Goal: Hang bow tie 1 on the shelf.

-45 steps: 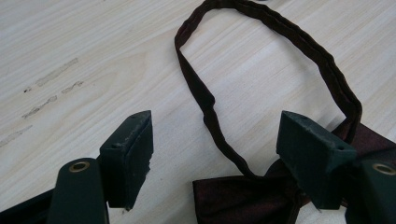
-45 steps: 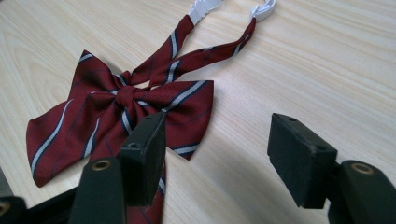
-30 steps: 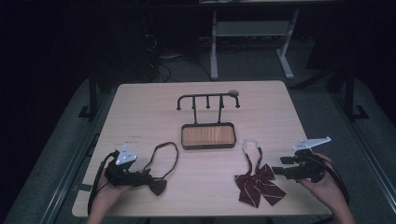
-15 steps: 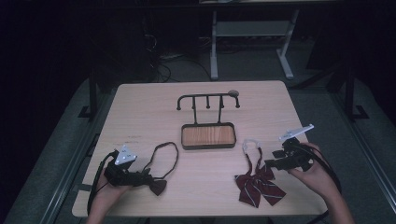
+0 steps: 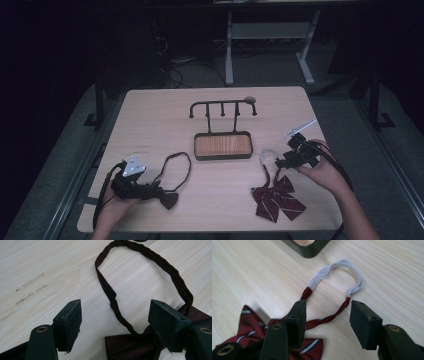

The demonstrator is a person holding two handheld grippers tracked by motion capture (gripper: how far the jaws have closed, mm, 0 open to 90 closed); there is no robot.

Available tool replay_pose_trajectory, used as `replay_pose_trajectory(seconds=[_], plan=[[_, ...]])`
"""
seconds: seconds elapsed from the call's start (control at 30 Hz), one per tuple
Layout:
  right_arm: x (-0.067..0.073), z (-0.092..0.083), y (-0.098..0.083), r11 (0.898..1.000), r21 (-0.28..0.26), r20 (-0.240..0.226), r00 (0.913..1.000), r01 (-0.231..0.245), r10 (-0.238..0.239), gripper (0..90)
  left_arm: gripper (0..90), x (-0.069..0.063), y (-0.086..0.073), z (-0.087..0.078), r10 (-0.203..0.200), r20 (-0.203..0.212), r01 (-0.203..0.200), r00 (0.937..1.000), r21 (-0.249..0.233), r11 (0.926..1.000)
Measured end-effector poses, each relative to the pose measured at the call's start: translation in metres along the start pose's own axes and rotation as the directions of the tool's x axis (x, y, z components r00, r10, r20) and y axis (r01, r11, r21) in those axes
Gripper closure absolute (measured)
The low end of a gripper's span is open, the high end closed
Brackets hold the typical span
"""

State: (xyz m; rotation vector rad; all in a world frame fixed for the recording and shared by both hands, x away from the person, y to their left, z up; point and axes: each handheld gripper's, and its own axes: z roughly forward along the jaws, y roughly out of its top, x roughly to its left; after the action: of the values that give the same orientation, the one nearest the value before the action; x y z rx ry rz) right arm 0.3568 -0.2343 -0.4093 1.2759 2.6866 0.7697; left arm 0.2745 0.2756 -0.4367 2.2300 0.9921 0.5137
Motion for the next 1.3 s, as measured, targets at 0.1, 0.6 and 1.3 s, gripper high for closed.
replay_pose_trajectory(seconds=[0.1,0.6,1.3], plan=[[-0.004,0.003,0.006,1.000,0.012,0.002,0.9999,-0.014,0.014,47.7,27.4,0.000,0.000,0.000,0.000,0.000,0.000,1.0000,-0.002,1.0000],[-0.015,0.026,0.032,0.990,0.116,0.040,0.9965,-0.078,0.074,51.4,27.4,0.003,-0.001,-0.001,-0.001,0.003,0.001,1.0000,0.000,1.0000],[-0.014,0.049,0.034,0.972,0.221,0.135,0.9898,-0.077,0.047,62.6,27.4,0.003,-0.001,-0.002,-0.001,0.007,0.001,1.0000,0.000,1.0000]])
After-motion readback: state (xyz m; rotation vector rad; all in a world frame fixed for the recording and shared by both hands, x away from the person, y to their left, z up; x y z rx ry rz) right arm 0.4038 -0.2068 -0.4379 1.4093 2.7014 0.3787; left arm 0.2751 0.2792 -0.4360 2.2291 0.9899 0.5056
